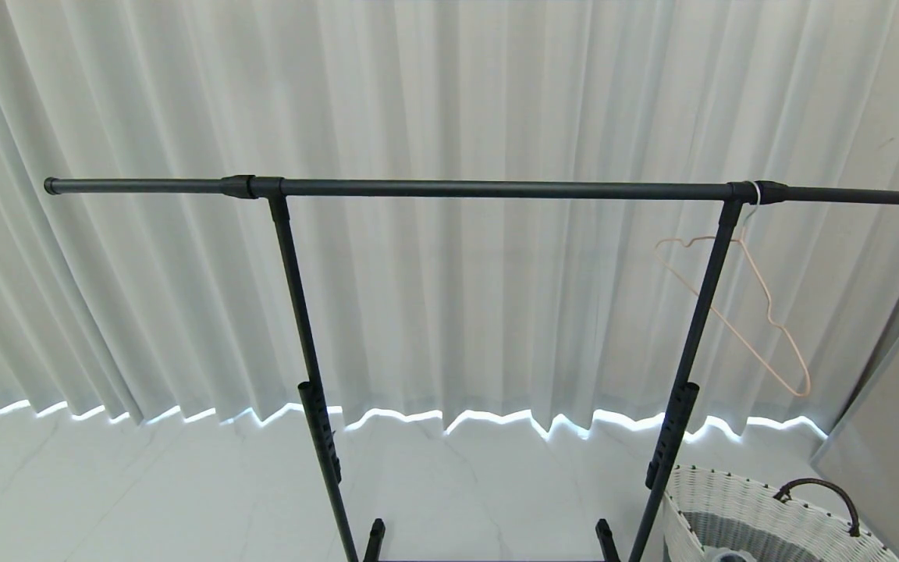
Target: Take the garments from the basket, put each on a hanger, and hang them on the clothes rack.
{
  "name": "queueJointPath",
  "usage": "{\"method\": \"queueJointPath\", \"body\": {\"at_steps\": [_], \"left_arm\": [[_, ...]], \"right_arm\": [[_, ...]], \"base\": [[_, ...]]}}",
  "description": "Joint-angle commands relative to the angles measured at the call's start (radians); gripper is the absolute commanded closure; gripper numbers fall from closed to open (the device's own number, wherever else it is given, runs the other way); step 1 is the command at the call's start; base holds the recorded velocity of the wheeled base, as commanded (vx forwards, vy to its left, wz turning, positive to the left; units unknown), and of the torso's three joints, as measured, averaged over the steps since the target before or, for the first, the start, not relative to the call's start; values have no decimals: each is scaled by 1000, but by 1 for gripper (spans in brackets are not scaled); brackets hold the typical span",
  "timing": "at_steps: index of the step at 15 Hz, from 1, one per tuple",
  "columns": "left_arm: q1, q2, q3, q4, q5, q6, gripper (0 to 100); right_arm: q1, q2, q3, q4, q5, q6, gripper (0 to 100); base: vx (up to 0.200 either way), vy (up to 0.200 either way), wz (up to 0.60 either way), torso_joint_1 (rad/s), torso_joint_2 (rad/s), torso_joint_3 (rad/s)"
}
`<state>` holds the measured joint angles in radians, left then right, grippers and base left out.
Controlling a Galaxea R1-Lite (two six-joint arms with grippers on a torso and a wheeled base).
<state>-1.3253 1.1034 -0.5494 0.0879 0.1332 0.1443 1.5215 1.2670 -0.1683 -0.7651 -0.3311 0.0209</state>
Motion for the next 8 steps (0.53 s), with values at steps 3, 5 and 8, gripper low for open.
{"method": "queueJointPath", "body": {"at_steps": [3, 5, 8], "left_arm": [[35, 19, 20, 0, -3, 32, 0], [35, 53, 17, 0, -3, 37, 0], [37, 92, 12, 0, -4, 46, 0]], "right_arm": [[0, 8, -2, 1, 0, -1, 100], [0, 8, -5, 0, 0, -2, 100], [2, 14, -11, 0, 0, -2, 100]], "base": [[0, 0, 0, 0, 0, 0], [0, 0, 0, 0, 0, 0], [0, 0, 0, 0, 0, 0]]}}
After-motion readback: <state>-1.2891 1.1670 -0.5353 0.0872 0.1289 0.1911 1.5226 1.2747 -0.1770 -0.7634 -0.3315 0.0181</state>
